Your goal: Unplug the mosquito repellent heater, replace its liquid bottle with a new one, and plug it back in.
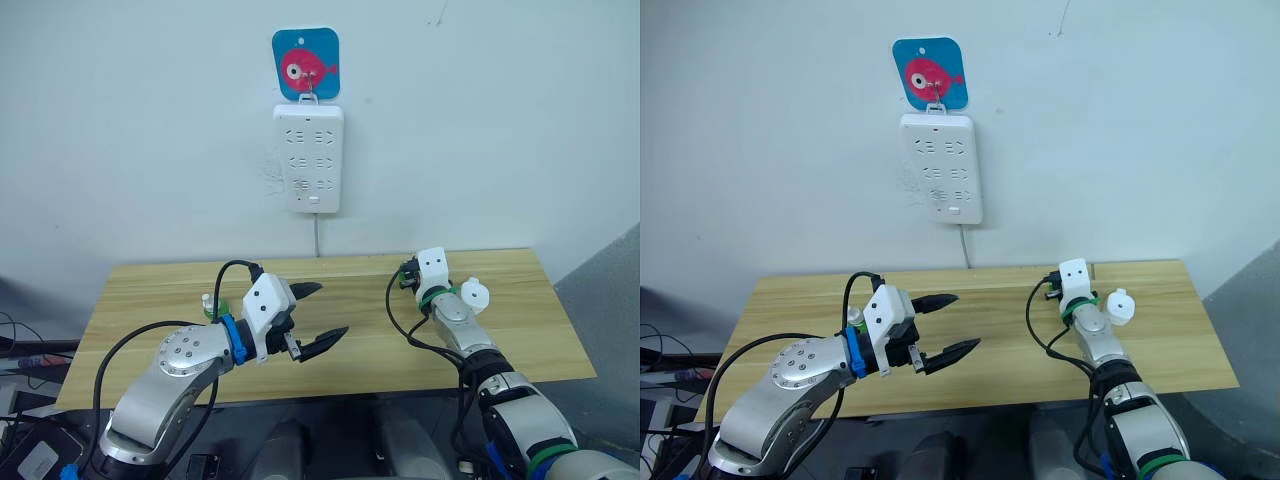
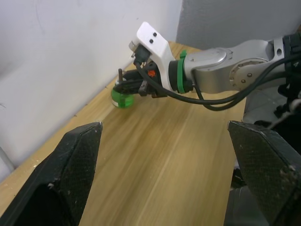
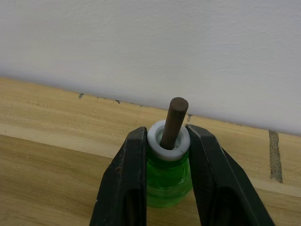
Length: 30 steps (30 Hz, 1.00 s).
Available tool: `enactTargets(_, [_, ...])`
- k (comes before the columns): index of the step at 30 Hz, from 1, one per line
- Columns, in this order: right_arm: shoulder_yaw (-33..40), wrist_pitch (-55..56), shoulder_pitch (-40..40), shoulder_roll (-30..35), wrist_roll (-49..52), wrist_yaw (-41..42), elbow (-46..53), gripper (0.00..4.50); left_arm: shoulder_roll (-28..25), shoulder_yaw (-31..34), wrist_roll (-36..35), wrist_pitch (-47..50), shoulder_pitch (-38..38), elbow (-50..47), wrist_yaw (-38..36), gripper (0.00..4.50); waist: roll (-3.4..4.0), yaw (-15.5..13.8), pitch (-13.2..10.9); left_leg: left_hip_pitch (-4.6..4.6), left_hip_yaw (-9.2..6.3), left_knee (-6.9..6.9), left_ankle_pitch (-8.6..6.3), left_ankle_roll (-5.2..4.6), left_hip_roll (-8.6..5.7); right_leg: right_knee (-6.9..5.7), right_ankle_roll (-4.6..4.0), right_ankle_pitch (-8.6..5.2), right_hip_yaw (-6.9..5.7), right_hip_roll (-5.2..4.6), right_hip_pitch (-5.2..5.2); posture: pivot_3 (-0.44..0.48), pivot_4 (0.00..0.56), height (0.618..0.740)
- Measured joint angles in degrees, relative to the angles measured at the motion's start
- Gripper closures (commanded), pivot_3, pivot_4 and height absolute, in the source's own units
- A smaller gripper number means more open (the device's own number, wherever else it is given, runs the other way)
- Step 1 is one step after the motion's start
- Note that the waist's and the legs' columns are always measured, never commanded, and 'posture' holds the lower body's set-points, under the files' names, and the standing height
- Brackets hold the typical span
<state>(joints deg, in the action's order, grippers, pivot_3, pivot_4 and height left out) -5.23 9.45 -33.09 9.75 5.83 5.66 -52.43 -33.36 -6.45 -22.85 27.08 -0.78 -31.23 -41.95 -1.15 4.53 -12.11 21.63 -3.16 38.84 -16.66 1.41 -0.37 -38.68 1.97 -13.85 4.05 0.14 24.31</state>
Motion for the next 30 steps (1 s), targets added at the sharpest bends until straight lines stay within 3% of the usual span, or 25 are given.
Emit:
enactTargets(6, [3.6,0.4,1.6,-1.3,0.0,0.6,3.3,0.07,0.4,-0.1,0.3,-0.2,0.0,0.0,0.3,0.00,0.04,0.1,0.0,0.00,-0.02,0.00,0.00,0.00,0.00,-0.03,0.00,0.00,0.01,0.00,0.00,-0.015,0.209,0.740])
enactTargets(12, [2.8,-7.0,15.9,-0.2,1.4,4.5,34.6,0.03,5.0,3.6,0.7,-3.1,5.2,1.0,5.5,0.00,0.18,0.1,-0.2,0.05,-0.18,-0.08,-0.02,0.01,0.02,0.03,0.01,-0.01,-0.05,-0.09,0.02,-0.024,0.231,0.740])
enactTargets(17, [-4.6,-18.3,26.4,10.4,1.8,16.0,60.2,0.03,12.2,14.0,1.5,-7.6,16.2,6.9,14.2,0.00,0.16,0.2,-0.6,-0.01,-0.15,-0.10,-0.03,0.01,0.06,0.11,0.23,-0.24,-0.05,-0.10,-0.01,-0.021,0.254,0.740])
enactTargets(23, [-11.1,-30.7,23.0,14.2,2.6,24.8,72.0,0.03,16.5,21.3,3.7,-10.2,22.2,13.8,21.7,0.00,-0.33,-0.1,-2.0,-0.18,-0.10,0.04,0.03,0.02,0.07,0.10,-0.07,-0.45,-0.05,-0.12,-0.23,0.003,0.271,0.740])
enactTargets(27, [-14.0,-39.7,19.3,13.9,4.7,27.8,75.6,0.03,16.7,22.7,4.6,-11.9,20.7,18.3,22.7,0.00,-0.59,-1.1,-2.6,0.08,-0.18,0.02,0.02,0.04,0.07,0.17,0.21,-0.32,-0.23,-0.12,-0.05,0.019,0.299,0.740])
enactTargets(30, [-15.8,-46.9,16.2,13.5,6.4,28.8,78.2,0.03,14.8,22.5,6.2,-13.9,15.3,25.1,22.1,0.00,-0.53,-2.0,-3.2,0.31,-0.42,-0.02,0.00,0.05,0.03,0.22,0.06,-0.22,-0.47,-0.24,0.08,0.016,0.314,0.740])
